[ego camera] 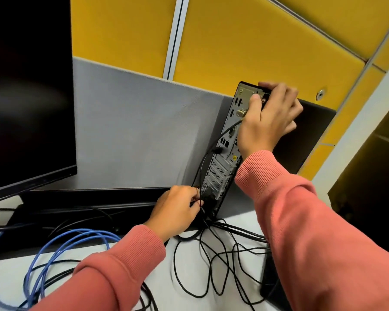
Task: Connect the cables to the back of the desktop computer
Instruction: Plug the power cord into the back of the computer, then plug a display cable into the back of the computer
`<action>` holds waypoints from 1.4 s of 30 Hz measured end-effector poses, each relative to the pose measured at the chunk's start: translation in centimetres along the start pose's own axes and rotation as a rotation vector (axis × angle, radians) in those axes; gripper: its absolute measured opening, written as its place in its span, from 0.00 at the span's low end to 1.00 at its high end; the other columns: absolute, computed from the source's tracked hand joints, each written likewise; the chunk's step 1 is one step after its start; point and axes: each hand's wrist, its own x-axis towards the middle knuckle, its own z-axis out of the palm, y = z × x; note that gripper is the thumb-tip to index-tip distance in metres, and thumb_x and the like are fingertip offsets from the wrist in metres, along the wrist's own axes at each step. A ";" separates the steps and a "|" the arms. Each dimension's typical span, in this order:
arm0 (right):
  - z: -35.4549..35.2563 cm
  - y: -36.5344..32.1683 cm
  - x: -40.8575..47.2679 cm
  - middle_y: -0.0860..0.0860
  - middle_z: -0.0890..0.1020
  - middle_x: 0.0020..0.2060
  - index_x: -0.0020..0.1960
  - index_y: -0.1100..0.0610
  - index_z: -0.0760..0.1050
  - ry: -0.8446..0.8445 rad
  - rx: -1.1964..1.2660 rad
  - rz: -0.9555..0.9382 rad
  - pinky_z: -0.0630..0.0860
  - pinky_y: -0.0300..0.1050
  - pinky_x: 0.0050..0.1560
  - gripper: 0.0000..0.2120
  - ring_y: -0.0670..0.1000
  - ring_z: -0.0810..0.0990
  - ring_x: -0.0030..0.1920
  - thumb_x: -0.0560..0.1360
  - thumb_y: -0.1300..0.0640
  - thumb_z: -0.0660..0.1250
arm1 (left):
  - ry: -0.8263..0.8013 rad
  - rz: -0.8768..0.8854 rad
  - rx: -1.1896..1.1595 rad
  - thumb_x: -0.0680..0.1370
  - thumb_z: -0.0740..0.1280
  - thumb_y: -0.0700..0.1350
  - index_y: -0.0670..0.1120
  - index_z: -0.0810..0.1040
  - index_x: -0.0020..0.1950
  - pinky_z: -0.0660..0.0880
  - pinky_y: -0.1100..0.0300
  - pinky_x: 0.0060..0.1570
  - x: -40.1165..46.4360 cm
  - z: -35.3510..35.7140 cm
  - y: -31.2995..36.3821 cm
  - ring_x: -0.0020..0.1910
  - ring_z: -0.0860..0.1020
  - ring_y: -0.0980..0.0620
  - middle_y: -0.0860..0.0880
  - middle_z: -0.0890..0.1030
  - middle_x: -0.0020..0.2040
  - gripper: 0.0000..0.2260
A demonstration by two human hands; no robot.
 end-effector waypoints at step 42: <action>-9.3 -1.1 -23.6 0.43 0.70 0.53 0.66 0.43 0.73 -1.265 -0.079 -0.307 0.77 0.50 0.54 0.15 0.45 0.75 0.50 0.80 0.52 0.69 | 0.168 -0.345 0.065 0.80 0.68 0.46 0.59 0.81 0.57 0.73 0.47 0.61 -21.8 -11.4 -5.6 0.55 0.71 0.52 0.59 0.80 0.46 0.09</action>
